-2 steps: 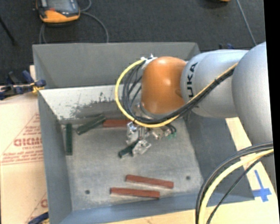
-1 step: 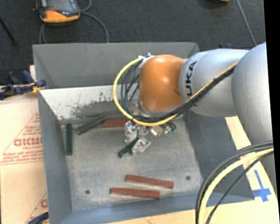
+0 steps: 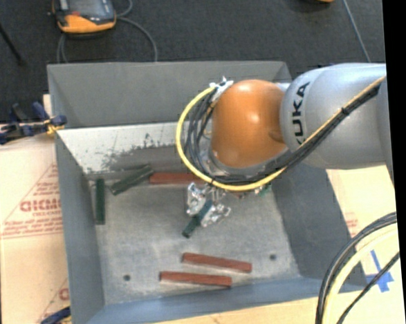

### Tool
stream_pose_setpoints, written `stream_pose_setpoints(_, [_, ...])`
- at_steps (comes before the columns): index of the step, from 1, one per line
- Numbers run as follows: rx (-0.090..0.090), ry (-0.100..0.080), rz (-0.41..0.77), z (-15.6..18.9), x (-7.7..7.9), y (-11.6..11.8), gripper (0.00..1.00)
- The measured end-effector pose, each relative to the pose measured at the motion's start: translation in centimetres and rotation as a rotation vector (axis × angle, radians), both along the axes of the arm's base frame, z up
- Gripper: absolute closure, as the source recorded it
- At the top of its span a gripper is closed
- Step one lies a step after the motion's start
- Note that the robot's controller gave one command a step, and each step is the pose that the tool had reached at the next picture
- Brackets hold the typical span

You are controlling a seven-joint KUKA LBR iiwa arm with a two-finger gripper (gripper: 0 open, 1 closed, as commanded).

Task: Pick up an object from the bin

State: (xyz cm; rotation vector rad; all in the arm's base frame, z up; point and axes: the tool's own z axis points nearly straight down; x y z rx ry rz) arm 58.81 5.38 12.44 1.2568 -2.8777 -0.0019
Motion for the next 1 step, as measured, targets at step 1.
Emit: stream_pose_setpoints(1, [0.002, -0.007, -0.119, 14.82, 1.84, 1.64, 1.0])
